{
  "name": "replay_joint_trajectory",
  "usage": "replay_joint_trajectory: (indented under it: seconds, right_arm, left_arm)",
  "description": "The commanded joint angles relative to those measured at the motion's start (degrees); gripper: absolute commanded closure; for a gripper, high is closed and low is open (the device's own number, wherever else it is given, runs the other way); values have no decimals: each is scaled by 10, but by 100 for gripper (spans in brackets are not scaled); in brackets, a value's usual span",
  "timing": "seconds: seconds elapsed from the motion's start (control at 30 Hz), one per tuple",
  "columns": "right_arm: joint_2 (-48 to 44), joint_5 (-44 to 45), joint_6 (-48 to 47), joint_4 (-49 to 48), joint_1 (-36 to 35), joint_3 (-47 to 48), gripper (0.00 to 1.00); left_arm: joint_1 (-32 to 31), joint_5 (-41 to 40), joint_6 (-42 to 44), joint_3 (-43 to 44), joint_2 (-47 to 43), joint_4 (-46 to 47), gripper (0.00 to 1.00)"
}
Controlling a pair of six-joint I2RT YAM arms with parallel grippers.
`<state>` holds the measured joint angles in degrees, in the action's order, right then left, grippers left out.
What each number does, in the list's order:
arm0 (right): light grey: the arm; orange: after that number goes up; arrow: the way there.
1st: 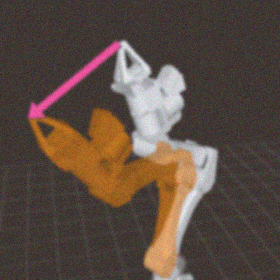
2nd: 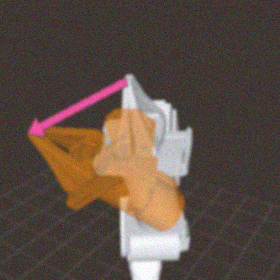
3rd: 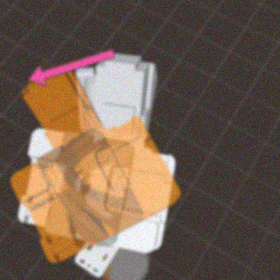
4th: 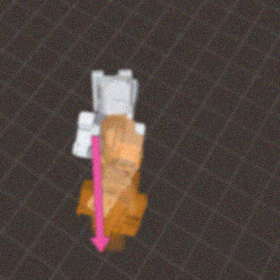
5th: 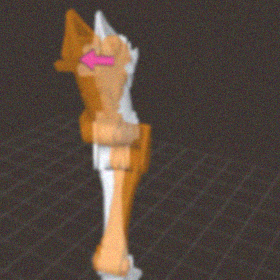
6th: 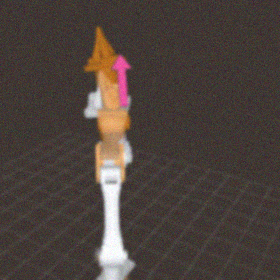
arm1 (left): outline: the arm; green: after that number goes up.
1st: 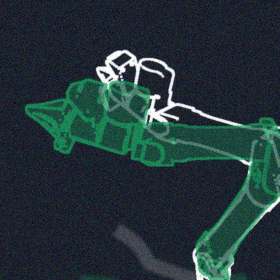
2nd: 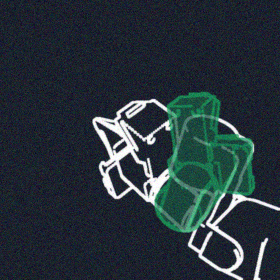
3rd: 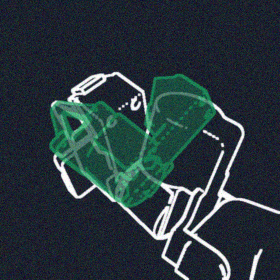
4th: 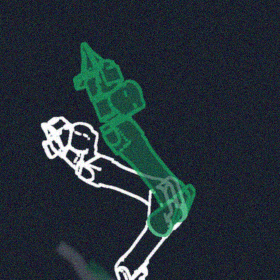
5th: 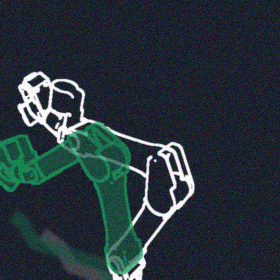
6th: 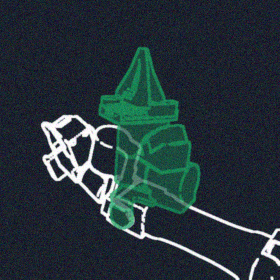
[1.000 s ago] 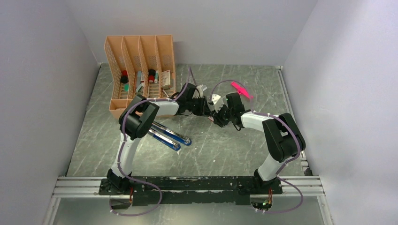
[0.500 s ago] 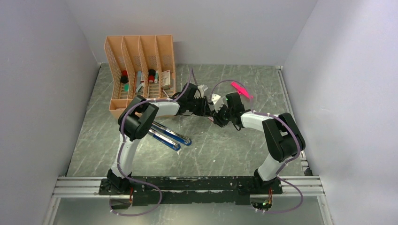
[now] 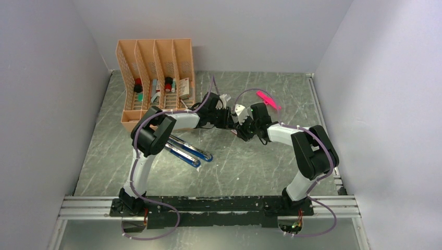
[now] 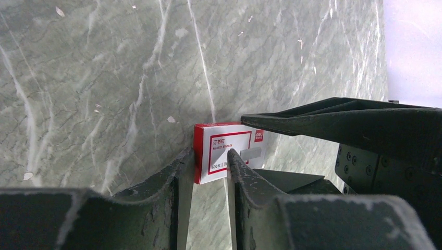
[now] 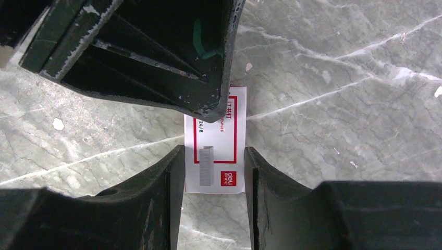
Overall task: Load the staples into the stapler
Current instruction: Open the staple box at the center of the board.
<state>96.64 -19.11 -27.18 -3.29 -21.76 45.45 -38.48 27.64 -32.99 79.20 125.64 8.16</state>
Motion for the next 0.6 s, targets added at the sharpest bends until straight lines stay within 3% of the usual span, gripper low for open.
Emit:
replay_joint_trajectory:
  seconds: [0.0, 0.57]
  right_arm:
    - [34, 9, -11, 30, -5, -5, 71]
    - [35, 9, -12, 33, -7, -4, 71]
  left_arm:
    - [-23, 26, -7, -2, -36, 8, 66]
    - [-21, 6, -6, -7, -43, 3, 63]
